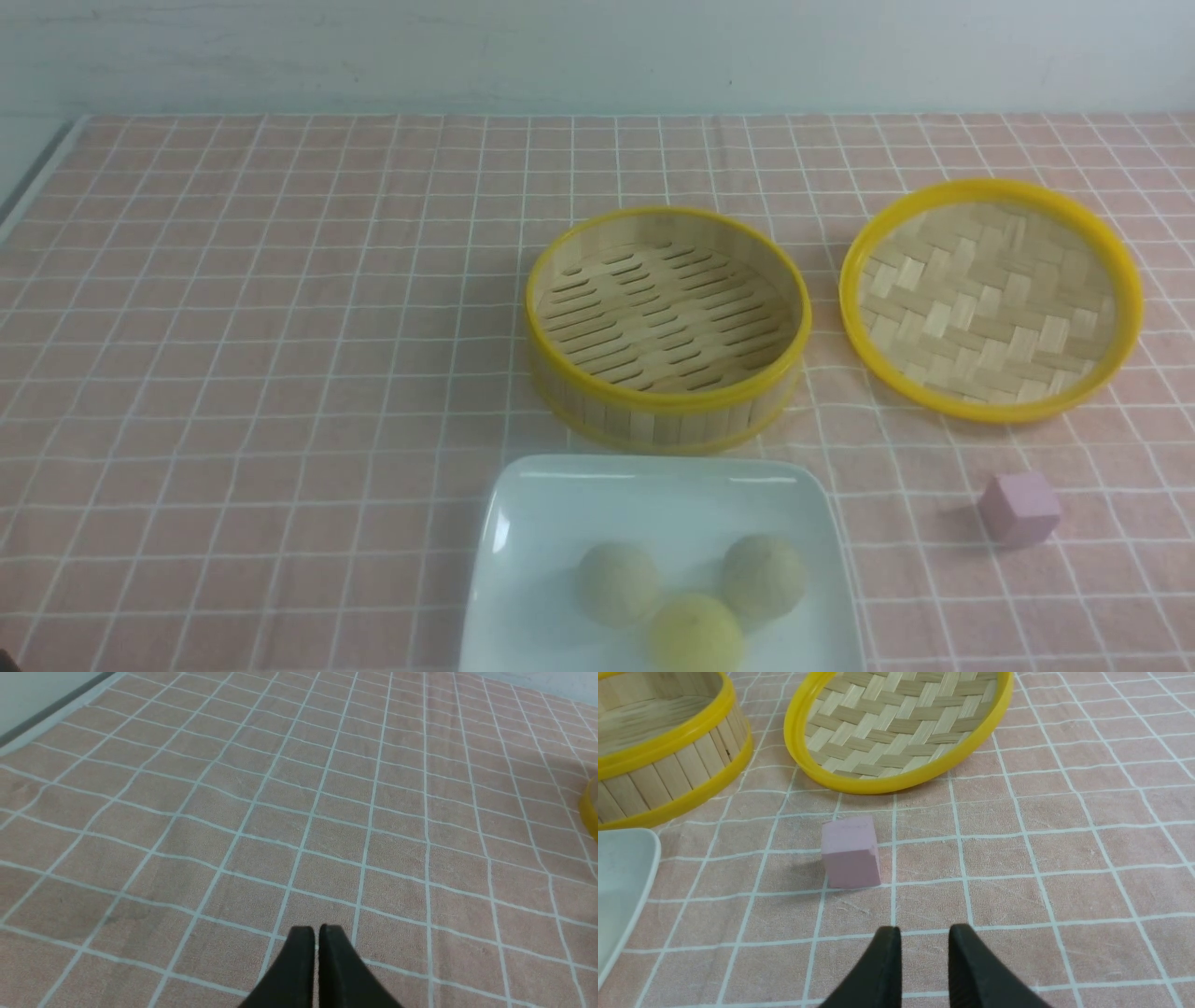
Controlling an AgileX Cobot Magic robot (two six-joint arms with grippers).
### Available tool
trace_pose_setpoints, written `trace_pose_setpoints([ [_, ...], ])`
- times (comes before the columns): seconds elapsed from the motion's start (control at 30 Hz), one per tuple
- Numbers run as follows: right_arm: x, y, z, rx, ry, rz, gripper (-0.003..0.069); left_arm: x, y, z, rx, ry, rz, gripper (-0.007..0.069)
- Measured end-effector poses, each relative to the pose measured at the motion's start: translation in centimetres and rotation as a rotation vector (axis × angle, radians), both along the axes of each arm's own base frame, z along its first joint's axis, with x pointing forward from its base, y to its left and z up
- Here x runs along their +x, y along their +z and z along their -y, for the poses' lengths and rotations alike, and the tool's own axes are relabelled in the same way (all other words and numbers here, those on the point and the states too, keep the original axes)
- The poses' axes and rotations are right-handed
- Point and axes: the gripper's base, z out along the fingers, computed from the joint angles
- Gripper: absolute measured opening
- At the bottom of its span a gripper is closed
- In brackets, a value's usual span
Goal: Put the steamed buns into the plate on the pink tablecloth.
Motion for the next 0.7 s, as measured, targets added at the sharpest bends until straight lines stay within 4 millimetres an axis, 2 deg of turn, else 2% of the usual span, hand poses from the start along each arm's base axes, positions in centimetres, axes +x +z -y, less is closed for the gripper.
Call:
trace_pose_setpoints([
  [0.7, 0.00, 0.01, 0.00, 0.001, 0.000, 0.001, 0.0154, -0.02, 0.00, -0.03, 0.007, 0.002, -0.004, 0.0062],
])
